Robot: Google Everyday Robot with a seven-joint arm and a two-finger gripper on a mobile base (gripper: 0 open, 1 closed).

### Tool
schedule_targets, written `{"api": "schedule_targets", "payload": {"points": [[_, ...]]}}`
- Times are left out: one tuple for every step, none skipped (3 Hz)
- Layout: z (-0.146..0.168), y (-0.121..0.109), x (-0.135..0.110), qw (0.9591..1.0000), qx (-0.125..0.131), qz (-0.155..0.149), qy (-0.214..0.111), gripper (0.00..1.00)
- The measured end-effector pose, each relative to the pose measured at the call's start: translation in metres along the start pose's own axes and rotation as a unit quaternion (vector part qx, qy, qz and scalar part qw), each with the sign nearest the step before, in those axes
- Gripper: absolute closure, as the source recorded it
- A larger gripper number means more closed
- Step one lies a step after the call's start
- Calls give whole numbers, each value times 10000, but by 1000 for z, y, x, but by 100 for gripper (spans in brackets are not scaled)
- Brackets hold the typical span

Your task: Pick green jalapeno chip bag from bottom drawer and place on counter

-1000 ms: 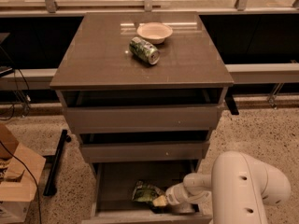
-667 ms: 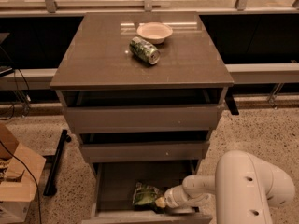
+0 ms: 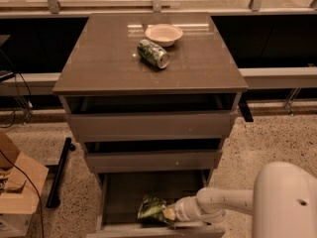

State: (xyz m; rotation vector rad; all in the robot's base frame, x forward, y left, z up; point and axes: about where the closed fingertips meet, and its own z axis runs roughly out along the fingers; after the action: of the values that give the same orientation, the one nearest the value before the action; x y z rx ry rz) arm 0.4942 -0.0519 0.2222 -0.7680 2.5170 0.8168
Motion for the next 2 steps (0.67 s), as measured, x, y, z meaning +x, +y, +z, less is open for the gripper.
{"api": "schedule_targets", "payload": {"points": [[-64,26,-29,9976,110,-326,-607,100],[-137,55,-49,9915,277,-585,-1131,100]]}}
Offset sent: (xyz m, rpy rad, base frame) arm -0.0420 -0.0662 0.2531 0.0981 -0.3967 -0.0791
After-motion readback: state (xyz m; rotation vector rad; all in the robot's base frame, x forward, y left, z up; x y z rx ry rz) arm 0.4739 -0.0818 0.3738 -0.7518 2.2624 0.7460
